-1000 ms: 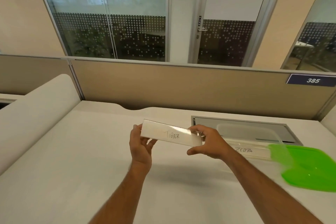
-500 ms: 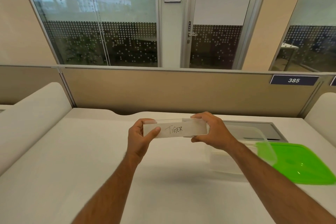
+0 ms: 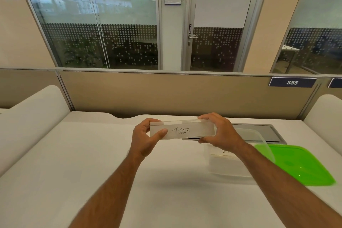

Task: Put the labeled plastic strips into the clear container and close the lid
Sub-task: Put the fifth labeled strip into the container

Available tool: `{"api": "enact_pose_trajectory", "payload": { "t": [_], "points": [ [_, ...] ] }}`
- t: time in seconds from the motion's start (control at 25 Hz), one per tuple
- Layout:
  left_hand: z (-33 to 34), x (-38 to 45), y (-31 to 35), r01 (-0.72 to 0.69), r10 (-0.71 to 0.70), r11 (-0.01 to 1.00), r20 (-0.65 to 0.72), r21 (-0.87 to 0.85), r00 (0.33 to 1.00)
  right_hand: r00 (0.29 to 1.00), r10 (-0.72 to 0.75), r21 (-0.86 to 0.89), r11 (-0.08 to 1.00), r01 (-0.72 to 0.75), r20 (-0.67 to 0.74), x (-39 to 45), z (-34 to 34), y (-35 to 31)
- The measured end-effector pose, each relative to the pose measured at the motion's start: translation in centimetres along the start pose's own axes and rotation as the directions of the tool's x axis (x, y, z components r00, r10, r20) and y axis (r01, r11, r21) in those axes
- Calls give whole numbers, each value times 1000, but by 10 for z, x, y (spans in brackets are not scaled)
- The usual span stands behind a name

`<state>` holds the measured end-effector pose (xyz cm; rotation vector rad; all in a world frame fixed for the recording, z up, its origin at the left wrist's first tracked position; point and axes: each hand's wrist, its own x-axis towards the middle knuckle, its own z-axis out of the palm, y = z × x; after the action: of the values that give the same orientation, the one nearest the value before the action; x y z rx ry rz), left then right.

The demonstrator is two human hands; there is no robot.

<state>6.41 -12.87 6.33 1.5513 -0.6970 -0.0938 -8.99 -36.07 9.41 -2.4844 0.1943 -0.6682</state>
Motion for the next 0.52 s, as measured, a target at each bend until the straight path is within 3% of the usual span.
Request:
{"api": "enact_pose_trajectory", "payload": {
  "t": [0.52],
  "points": [
    [88, 22, 17, -52, -38, 939, 253, 341, 967, 959, 238, -177, 961, -210, 154, -27, -80, 62]
  ]
}}
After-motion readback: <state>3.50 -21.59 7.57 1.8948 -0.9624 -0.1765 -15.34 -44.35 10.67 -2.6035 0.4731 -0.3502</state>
